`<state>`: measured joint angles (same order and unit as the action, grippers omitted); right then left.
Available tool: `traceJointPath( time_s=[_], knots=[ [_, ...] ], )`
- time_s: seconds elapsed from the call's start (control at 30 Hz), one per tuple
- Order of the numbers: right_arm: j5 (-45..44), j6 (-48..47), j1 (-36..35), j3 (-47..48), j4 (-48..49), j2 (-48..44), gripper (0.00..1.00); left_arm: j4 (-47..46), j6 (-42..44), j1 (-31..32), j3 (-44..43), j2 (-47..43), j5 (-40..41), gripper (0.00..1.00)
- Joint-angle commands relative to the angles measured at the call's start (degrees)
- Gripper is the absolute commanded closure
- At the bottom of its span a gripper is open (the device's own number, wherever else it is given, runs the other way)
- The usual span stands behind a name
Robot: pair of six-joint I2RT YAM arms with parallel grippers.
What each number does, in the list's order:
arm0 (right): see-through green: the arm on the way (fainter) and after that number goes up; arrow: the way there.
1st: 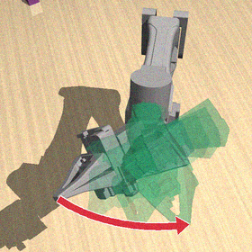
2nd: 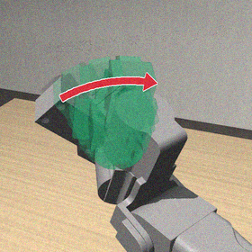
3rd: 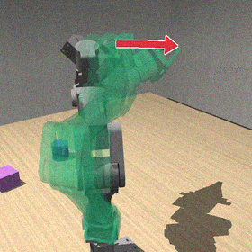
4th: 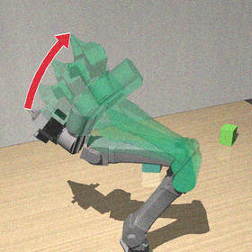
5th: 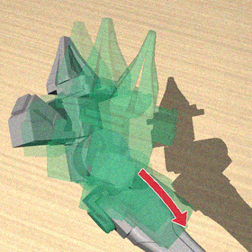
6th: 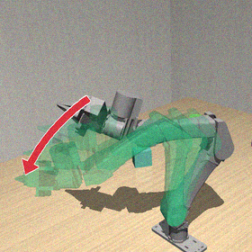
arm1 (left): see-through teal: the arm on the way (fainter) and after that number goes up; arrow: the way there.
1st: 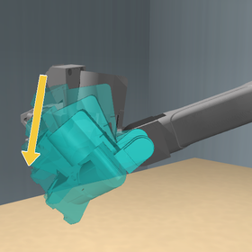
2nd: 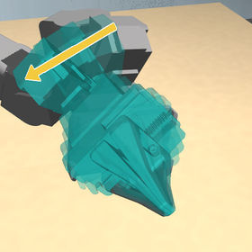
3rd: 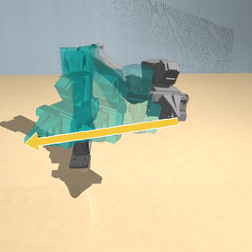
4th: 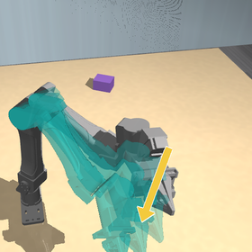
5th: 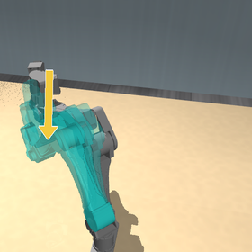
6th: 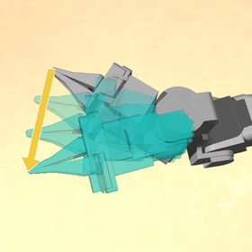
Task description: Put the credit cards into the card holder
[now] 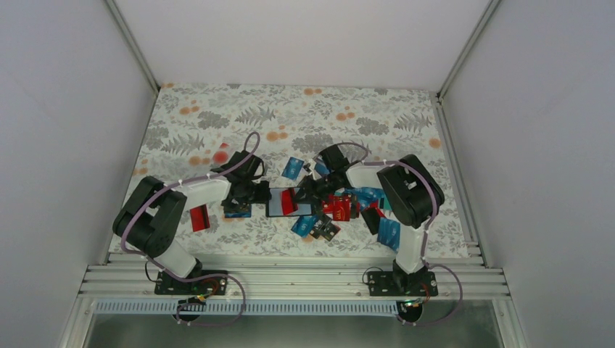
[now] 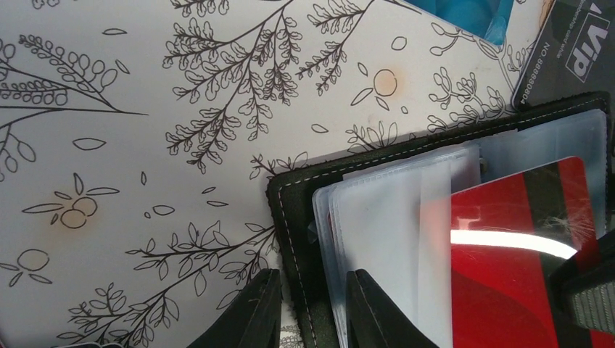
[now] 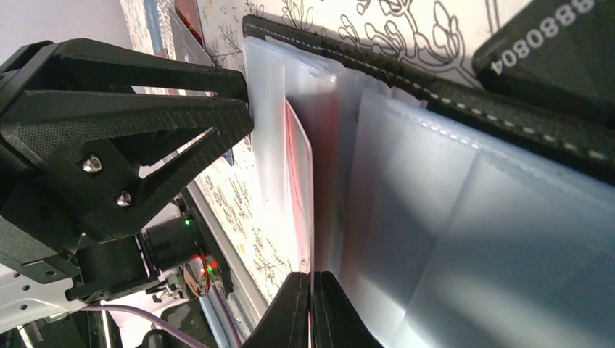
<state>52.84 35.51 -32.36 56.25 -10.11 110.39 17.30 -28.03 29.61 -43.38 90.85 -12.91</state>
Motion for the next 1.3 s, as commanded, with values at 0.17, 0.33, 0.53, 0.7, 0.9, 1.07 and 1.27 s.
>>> traceJointPath(
  time_s=[0.17,0.33,0.53,0.7,0.9,1.07,1.27],
  knots=[
    [-0.84,1.92,-1.13,1.01,4.85,2.05,0.96,-0.53,-0.46,-0.25,1.94,-0.42,-1.93,0.77],
    [-2.65,3.90,-2.30,0.11,7.26,2.64,0.96,-0.57,-1.03,-0.25,2.29,-0.76,-2.45,0.78],
    [-4.06,6.47,-3.71,-1.21,10.18,2.74,0.96,-0.66,-1.80,-0.23,3.00,-1.19,-3.07,0.78],
    [-5.47,8.30,-4.59,-1.74,11.98,2.63,0.96,-0.39,-2.27,-0.24,3.62,-1.95,-3.55,0.78],
    [-7.39,10.99,-5.38,-3.81,15.05,1.73,0.96,0.06,-3.01,-0.25,3.81,-2.87,-4.02,0.78],
    [-9.95,13.50,-6.27,-6.16,17.74,0.49,0.96,0.32,-4.90,-0.25,4.49,-4.17,-5.16,0.78],
    [-11.31,16.60,-7.33,-8.18,21.24,0.73,0.96,-0.01,-6.77,-0.24,5.83,-5.89,-5.32,0.76]
  ],
)
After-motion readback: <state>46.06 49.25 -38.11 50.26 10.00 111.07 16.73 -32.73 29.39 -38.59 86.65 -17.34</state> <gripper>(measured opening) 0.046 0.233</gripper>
